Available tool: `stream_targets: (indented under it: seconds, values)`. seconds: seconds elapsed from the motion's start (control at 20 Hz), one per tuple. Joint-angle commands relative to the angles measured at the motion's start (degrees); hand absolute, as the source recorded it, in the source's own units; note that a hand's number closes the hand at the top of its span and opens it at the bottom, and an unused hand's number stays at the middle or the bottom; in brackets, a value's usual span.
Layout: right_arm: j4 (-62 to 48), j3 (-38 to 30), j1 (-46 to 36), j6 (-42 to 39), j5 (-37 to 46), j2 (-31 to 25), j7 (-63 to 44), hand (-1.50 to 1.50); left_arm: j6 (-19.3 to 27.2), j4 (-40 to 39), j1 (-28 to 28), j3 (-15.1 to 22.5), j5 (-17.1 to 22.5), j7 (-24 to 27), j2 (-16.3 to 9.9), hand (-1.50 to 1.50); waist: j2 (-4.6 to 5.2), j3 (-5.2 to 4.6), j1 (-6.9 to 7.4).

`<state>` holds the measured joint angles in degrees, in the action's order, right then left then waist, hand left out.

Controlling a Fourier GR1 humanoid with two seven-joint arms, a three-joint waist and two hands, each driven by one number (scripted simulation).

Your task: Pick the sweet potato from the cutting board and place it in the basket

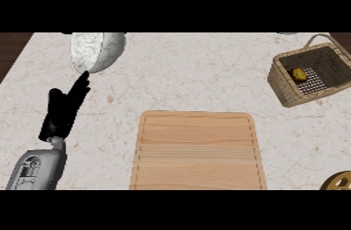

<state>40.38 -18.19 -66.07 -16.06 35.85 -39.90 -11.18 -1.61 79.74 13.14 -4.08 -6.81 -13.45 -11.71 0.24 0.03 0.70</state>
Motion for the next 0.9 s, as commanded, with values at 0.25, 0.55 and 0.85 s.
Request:
stream_targets:
  seconds: [0.25,0.55,0.85]
  values:
    - [-1.1,-9.3,2.3,9.9,-3.9,-6.6,2.0,-1.5,1.0,0.7,-1.5,0.4,-0.8,1.1,1.0,0.0,-0.19,0.0,-0.41]
    - [-4.6,-15.3,4.0,8.5,-7.2,-15.2,0.2,-1.5,-0.5,-0.8,-1.8,-0.5,-0.1,1.7,0.0,0.0,-0.1,0.01,-0.65]
    - [-11.2,-22.3,12.9,-0.1,-12.8,-25.6,8.9,-1.5,0.9,0.6,-2.0,0.5,-0.5,0.7,2.1,0.0,0.0,0.1,-0.68]
